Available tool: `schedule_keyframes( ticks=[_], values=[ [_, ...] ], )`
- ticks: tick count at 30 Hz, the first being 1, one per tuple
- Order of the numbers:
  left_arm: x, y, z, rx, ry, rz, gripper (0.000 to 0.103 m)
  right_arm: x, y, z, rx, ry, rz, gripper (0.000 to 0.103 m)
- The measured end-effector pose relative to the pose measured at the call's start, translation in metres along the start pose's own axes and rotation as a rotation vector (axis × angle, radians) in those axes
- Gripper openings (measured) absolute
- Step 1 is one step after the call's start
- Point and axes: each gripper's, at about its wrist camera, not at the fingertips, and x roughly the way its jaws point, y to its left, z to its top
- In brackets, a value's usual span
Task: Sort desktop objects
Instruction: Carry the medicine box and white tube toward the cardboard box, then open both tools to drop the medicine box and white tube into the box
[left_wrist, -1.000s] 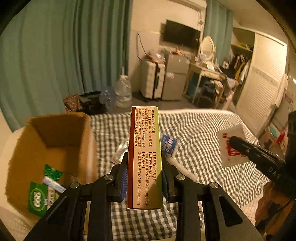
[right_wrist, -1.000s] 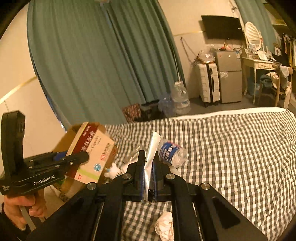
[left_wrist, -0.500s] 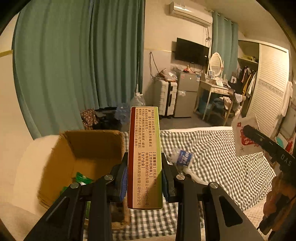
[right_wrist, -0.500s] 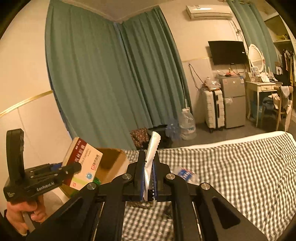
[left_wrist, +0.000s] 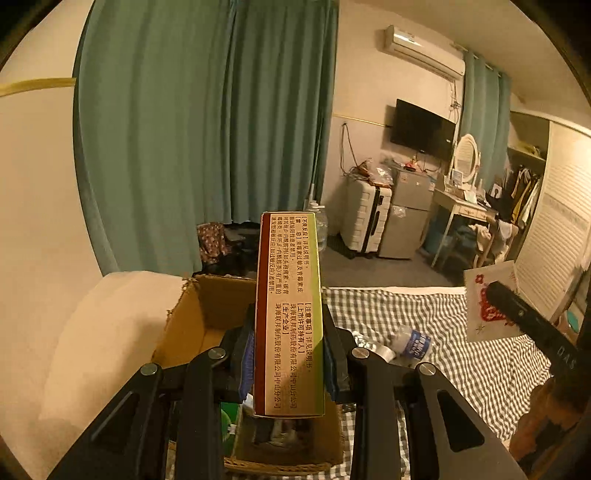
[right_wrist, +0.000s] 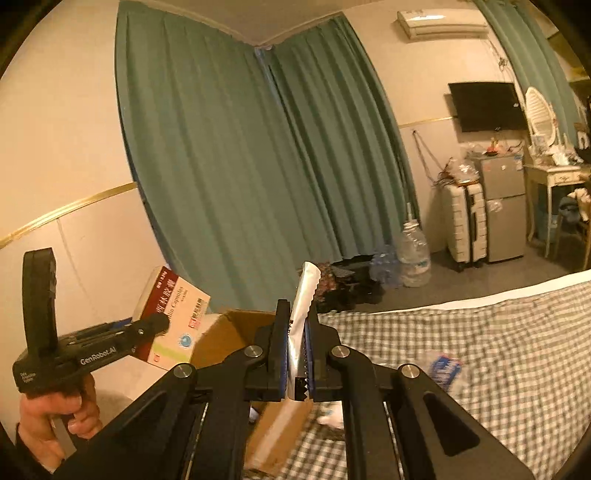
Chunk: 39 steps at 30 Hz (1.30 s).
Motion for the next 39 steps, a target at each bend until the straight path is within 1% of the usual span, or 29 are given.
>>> schedule_keyframes(
  ticks=[3,6,11,13,14,17,20,26,29,32,35,36,37,38,39],
  values=[
    [0.005,0.01,0.004,0.019,-0.005,0.007,0.03,0.02,0.012,-0.004,-0.007,0.018,0.035,0.006],
    [0.012,0.023,0.009,0.025,-0.003,0.017,0.03,0.038,0.021,-0.01,-0.005,0.027,0.05,0.006],
    [0.027,0.038,0.002,0.075,0.011,0.047,0.03,0.064,0.034,-0.023,0.014,0.056,0.075,0.006],
    [0.039,0.047,-0.006,0.037,0.046,0.038,0.03,0.076,0.044,-0.03,-0.012,0.082,0.064,0.006],
    [0.049,0.052,-0.012,0.017,0.079,0.033,0.03,0.084,0.049,-0.036,-0.036,0.105,0.061,0.006],
    [0.069,0.056,-0.022,0.017,0.131,0.066,0.03,0.102,0.054,-0.051,-0.056,0.17,0.063,0.006],
    [0.085,0.057,-0.032,0.017,0.185,0.061,0.03,0.116,0.05,-0.068,-0.067,0.226,0.07,0.006],
    [0.099,0.056,-0.042,0.031,0.249,0.065,0.03,0.138,0.039,-0.095,-0.067,0.336,0.067,0.006],
    [0.106,0.053,-0.044,0.042,0.28,0.08,0.03,0.144,0.04,-0.105,-0.082,0.385,0.074,0.006],
    [0.11,0.05,-0.046,0.054,0.301,0.096,0.03,0.145,0.042,-0.113,-0.097,0.412,0.062,0.006],
    [0.108,0.046,-0.045,0.063,0.3,0.106,0.034,0.144,0.045,-0.114,-0.114,0.411,0.056,0.009],
    [0.104,0.044,-0.044,0.066,0.291,0.107,0.038,0.145,0.046,-0.111,-0.117,0.409,0.047,0.018],
    [0.102,0.044,-0.042,0.07,0.279,0.107,0.047,0.147,0.047,-0.11,-0.118,0.404,0.039,0.023],
    [0.098,0.042,-0.041,0.074,0.26,0.11,0.052,0.145,0.046,-0.109,-0.117,0.394,0.037,0.029],
    [0.095,0.04,-0.039,0.077,0.241,0.111,0.056,0.143,0.046,-0.107,-0.115,0.385,0.036,0.029]
  ],
)
